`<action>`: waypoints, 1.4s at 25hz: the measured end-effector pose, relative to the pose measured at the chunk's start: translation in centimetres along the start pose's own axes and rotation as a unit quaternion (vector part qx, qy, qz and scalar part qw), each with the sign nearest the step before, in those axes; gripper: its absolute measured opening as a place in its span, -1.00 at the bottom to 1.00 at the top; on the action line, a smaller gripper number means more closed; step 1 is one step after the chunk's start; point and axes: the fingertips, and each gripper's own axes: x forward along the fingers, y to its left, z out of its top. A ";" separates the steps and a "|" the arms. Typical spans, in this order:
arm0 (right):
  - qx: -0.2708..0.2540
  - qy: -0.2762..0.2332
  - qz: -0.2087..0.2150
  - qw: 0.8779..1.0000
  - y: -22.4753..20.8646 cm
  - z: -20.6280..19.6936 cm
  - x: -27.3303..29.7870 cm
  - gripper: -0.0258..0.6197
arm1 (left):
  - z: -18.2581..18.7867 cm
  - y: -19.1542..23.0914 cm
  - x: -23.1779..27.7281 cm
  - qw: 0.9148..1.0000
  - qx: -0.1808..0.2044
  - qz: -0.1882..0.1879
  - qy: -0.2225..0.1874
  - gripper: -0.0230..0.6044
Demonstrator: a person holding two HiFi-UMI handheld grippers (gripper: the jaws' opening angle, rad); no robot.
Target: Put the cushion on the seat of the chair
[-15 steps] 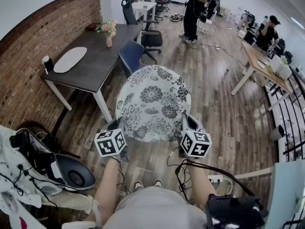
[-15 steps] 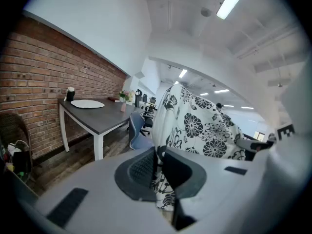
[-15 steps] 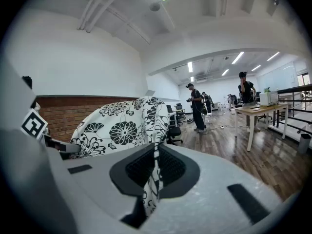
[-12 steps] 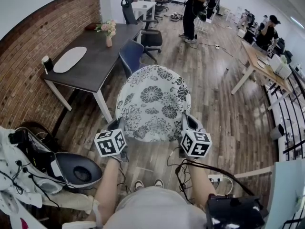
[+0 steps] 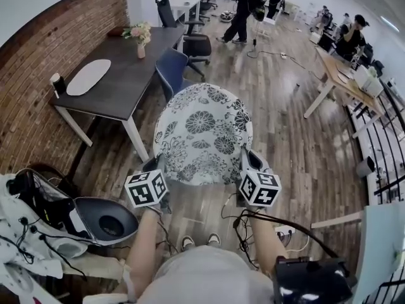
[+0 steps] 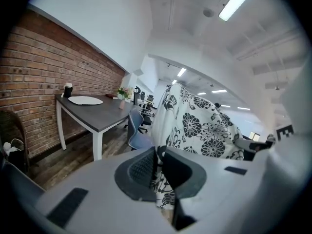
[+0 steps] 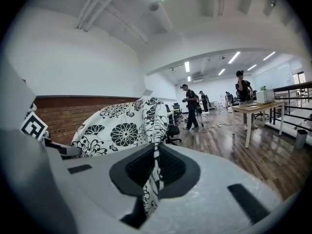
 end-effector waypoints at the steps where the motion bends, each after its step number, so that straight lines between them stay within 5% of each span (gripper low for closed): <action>1: 0.003 0.000 -0.002 1.000 0.2 -0.2 -0.1 -0.88 | -0.1 0.2 -0.1 1.000 0.001 -0.002 0.002 -0.87; 16: 0.032 0.025 -0.029 0.999 -2.2 -2.4 5.3 -0.88 | -1.3 1.3 7.1 0.999 -0.003 -0.031 0.043 -0.87; 35: 0.026 0.038 -0.001 0.999 -13.4 4.9 25.3 -0.88 | 8.3 -2.0 26.9 0.999 -0.007 0.006 0.037 -0.87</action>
